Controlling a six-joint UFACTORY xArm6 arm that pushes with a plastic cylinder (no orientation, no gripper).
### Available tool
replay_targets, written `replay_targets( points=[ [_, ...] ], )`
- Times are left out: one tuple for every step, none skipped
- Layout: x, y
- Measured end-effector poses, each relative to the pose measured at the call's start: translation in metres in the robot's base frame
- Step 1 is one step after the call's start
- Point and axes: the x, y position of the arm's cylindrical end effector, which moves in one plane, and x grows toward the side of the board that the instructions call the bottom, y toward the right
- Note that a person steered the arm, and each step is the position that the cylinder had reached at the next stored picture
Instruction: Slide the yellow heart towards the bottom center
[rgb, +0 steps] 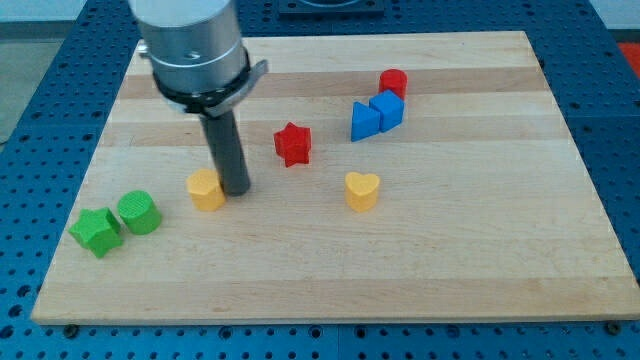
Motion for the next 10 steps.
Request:
replay_targets(
  points=[
    [0.003,-0.005],
    [0.003,0.063],
    [0.002,0.15],
    [-0.003,0.183],
    [-0.003,0.206],
    [-0.003,0.213],
    [-0.003,0.215],
    [-0.004,0.215],
    [-0.006,0.215],
    [-0.009,0.215]
  ],
)
